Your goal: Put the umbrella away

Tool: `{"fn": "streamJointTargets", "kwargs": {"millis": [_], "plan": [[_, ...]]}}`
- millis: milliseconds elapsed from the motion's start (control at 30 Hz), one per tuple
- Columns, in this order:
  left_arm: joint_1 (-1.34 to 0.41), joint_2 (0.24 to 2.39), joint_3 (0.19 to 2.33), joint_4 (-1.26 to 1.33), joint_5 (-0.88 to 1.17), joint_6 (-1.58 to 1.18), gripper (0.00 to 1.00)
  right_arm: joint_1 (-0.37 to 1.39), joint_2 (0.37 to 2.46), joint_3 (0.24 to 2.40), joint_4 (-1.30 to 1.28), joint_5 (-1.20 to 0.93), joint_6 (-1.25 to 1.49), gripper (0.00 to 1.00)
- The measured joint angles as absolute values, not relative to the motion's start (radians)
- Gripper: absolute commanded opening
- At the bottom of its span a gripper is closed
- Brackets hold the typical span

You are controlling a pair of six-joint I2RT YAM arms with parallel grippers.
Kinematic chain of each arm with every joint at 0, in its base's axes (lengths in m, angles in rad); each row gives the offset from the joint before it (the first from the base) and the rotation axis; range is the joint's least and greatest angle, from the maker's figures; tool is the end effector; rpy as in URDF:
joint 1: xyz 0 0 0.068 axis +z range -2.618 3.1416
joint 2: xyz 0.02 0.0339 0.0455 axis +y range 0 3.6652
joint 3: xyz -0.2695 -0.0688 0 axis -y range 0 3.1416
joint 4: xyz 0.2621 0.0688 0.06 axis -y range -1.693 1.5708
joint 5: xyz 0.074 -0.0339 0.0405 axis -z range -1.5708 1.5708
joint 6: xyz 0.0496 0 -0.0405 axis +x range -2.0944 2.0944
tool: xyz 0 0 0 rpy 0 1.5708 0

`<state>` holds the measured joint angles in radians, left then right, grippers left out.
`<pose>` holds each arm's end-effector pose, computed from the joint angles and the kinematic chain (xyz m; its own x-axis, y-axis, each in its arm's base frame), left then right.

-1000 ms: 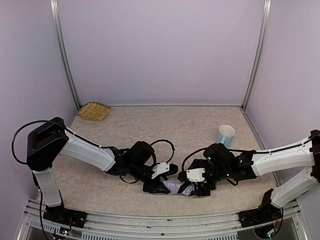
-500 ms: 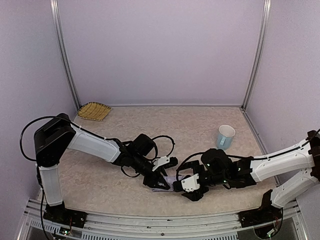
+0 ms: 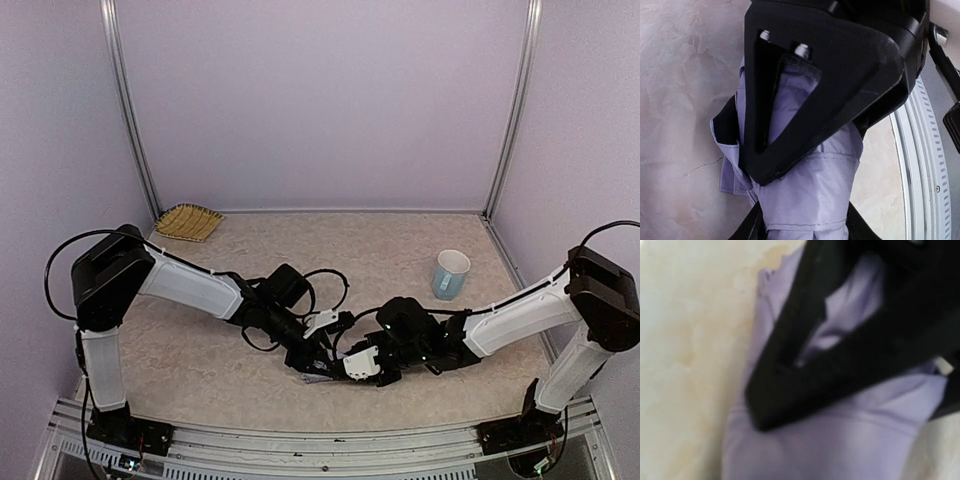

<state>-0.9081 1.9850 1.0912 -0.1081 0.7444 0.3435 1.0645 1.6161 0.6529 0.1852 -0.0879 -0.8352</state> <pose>0.2190 -0.3352 0.1004 -0.2172 0.6809 -0.6995 0.9320 -0.0685 -0.3560 0.1509 0.2811 0.1152 0.4400 -0.7295 -0.5237 -0.8573 -0.1676 -0.4868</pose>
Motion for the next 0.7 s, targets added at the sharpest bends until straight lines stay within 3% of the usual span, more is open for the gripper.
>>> {"fn": "streamJointTargets", "kwargs": {"millis": [167,200,300,700], "plan": [[-0.9,1.974,1.092,-0.119,0.735,0.348,0.36,1.058,1.618,0.673,0.17,-0.098,-0.786,0.02],[-0.897,1.967,1.082,-0.109,0.729,0.348,0.43,1.058,1.618,0.679,0.165,-0.098,-0.784,0.0],[-0.891,1.92,1.021,-0.033,0.714,0.34,0.53,1.058,1.621,0.694,0.162,-0.103,-0.783,0.0],[-0.818,1.498,0.596,0.457,0.562,0.277,0.58,0.938,1.568,0.724,0.032,-0.298,-0.664,0.0]]}}
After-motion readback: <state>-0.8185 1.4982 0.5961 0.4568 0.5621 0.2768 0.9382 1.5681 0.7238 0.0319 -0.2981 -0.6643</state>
